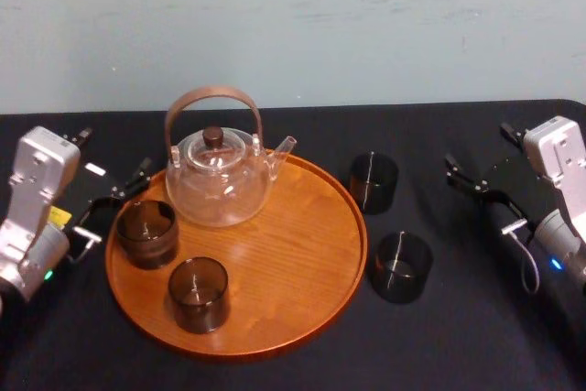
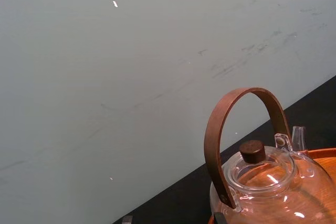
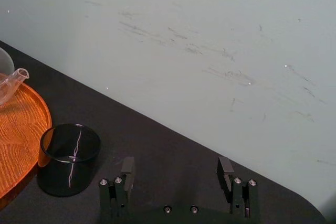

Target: Pick up the glass from the table and place it on the tray.

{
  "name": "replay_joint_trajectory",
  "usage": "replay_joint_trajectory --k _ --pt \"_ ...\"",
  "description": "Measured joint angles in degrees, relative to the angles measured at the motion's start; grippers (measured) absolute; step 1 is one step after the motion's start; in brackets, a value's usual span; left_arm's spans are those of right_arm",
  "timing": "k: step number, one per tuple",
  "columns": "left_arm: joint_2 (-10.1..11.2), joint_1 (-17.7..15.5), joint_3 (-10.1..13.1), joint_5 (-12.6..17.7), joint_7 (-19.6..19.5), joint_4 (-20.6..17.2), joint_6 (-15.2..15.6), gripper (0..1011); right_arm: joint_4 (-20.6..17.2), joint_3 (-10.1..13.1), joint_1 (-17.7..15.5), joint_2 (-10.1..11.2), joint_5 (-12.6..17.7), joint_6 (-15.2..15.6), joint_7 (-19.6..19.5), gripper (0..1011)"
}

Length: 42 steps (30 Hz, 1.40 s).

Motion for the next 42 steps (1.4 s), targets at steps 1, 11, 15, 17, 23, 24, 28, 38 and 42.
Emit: replay_joint_trajectory --k 1,11,15,17,23,24,28,38,42 --pt "0.0 0.0 0.0 0.0 0.0 0.0 0.0 1001 0.0 0.0 0.0 0.0 0.0 0.0 0.0 1002" --pt "0.0 0.0 0.0 0.0 0.0 0.0 0.0 1001 0.0 0.0 0.0 0.0 0.0 0.0 0.0 1002" --pt "0.0 0.0 0.0 0.0 0.0 0.0 0.0 1001 0.0 0.0 0.0 0.0 0.0 0.0 0.0 1002" --pt "0.0 0.0 0.0 0.0 0.0 0.0 0.0 1001 0.0 0.0 0.0 0.0 0.0 0.0 0.0 1002" --pt "0.0 0.0 0.0 0.0 0.0 0.0 0.0 1001 0.0 0.0 0.0 0.0 0.0 0.0 0.0 1002" --pt "0.0 0.0 0.0 0.0 0.0 0.0 0.0 1001 0.0 0.0 0.0 0.0 0.0 0.0 0.0 1002" --pt "0.0 0.0 0.0 0.0 0.0 0.0 0.0 1001 0.0 0.0 0.0 0.0 0.0 0.0 0.0 1002" --pt "0.0 0.0 0.0 0.0 0.0 0.0 0.0 1001 0.0 0.0 0.0 0.0 0.0 0.0 0.0 1002" --pt "0.0 0.0 0.0 0.0 0.0 0.0 0.0 1001 0.0 0.0 0.0 0.0 0.0 0.0 0.0 1002"
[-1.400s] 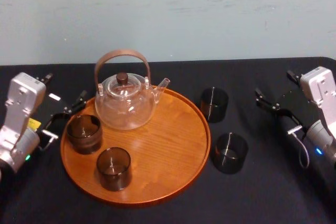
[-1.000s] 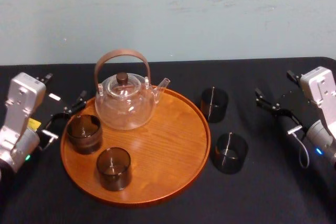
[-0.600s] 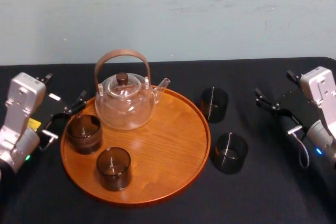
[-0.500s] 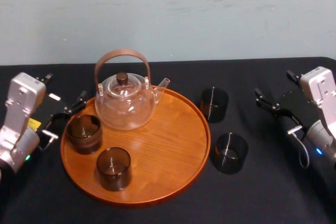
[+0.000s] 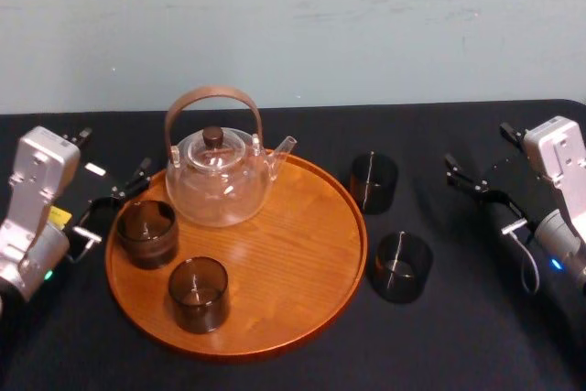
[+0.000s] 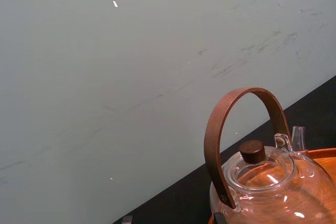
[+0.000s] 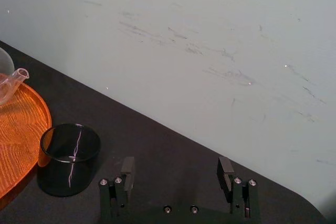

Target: Pick up the glass from the table and place it on the tray.

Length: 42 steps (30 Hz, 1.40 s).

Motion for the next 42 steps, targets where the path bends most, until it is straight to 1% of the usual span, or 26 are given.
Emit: replay_joint_trajectory --k 18,23,30,35,38,39,40,42 --pt "0.0 0.0 0.0 0.0 0.0 0.0 0.0 1001 0.0 0.0 0.0 0.0 0.0 0.0 0.0 1002" --pt "0.0 0.0 0.0 0.0 0.0 0.0 0.0 1001 -0.5 0.8 -0.7 0.1 0.4 0.3 1.3 1002" --pt "0.0 0.0 0.0 0.0 0.0 0.0 0.0 1001 -3.3 2.5 -3.3 1.3 2.2 2.1 3.8 1002" --pt "0.0 0.0 0.0 0.0 0.0 0.0 0.0 1001 -6.2 4.0 -5.9 3.0 3.8 4.0 5.7 1002" --pt "0.0 0.0 0.0 0.0 0.0 0.0 0.0 1001 -8.6 5.2 -8.0 4.3 5.2 5.7 7.1 1002" --pt "0.0 0.0 0.0 0.0 0.0 0.0 0.0 1001 -8.6 5.2 -8.0 4.3 5.2 5.7 7.1 1002" --pt "0.0 0.0 0.0 0.0 0.0 0.0 0.0 1001 -9.6 5.7 -9.0 4.9 5.7 6.3 7.6 1002" --pt "0.0 0.0 0.0 0.0 0.0 0.0 0.0 1001 -10.5 6.2 -9.9 5.4 6.1 6.9 8.1 1002"
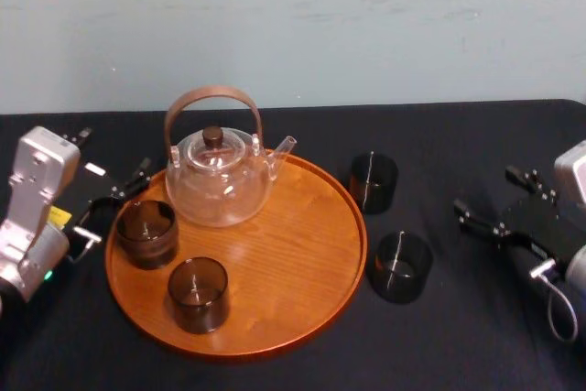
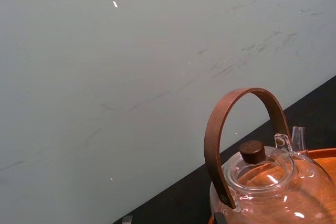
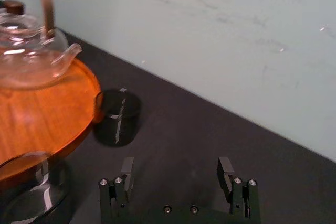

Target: Pick up the glass from the table and place it on the tray.

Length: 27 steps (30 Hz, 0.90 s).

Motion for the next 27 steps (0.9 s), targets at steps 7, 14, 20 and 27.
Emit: replay_joint_trajectory --k 7,14,20,27 --pt "0.0 0.0 0.0 0.0 0.0 0.0 0.0 1001 -3.3 1.5 -4.1 2.3 1.5 3.3 2.3 1002" --pt "0.0 0.0 0.0 0.0 0.0 0.0 0.0 1001 -5.5 2.4 -7.0 3.7 2.1 6.0 4.1 1002" --pt "0.0 0.0 0.0 0.0 0.0 0.0 0.0 1001 -6.3 2.3 -7.6 4.3 1.8 7.4 6.0 1002" --pt "0.0 0.0 0.0 0.0 0.0 0.0 0.0 1001 -7.5 1.8 -7.8 4.5 1.0 9.5 8.8 1002"
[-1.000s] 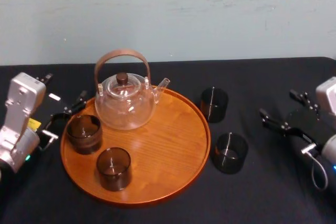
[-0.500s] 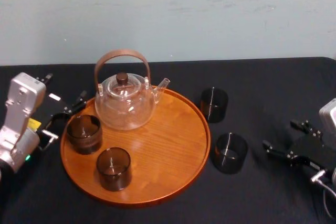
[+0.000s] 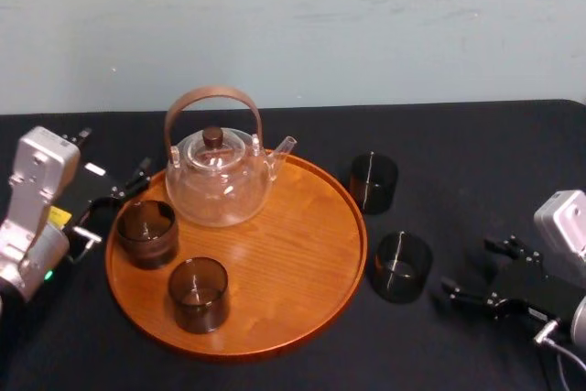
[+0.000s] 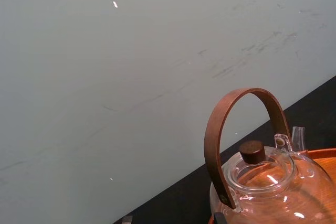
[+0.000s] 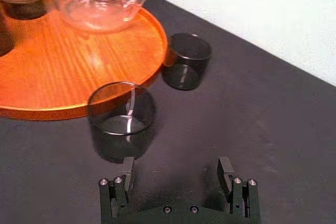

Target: Pick up the glass from the table and place it on the tray.

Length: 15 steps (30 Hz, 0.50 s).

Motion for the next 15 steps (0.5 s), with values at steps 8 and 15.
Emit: replay_joint_trajectory --k 8,15 --pt "0.0 0.0 0.0 0.0 0.0 0.0 0.0 1002 -1.0 -0.4 0.2 -0.1 -0.9 1.6 2.4 1002" --pt "0.0 0.0 0.0 0.0 0.0 0.0 0.0 1001 -1.5 -1.0 0.7 -0.5 -2.1 3.2 4.1 1002"
